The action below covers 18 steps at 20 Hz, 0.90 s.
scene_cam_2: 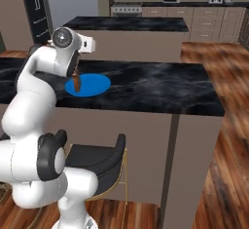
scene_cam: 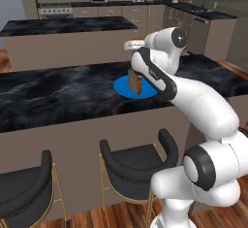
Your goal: Start the toaster. Once the lever pops up, take the bread to the plate on the dining counter.
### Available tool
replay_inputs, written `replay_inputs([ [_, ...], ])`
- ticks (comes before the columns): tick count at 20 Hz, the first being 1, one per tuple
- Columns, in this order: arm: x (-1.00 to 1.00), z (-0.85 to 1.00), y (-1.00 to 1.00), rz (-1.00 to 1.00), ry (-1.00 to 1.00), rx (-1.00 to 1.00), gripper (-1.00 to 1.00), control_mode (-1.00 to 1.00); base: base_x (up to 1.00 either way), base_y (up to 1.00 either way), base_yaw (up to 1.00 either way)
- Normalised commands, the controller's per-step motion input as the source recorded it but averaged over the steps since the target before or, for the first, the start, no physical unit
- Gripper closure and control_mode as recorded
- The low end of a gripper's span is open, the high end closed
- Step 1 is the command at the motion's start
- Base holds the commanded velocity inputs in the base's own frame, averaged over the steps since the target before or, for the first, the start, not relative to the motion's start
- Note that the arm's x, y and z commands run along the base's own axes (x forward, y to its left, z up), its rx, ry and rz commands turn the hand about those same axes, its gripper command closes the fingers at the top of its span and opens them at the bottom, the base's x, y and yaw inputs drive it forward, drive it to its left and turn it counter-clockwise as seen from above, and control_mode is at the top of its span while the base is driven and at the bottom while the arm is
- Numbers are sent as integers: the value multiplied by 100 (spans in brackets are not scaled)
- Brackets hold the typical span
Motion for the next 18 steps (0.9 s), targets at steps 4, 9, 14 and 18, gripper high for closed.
replay_inputs([
  [4, -58, 69, 0, -8, 1, -4, -100, -100, 0, 0, 0],
  [9, -100, 21, 0, -8, 0, -7, -100, -100, 0, 0, 0],
  [14, -100, -7, -7, -5, 0, -2, -100, -100, 0, 0, 0],
  [18, -100, -4, -30, -1, 0, 0, -100, -100, 0, 0, 0],
])
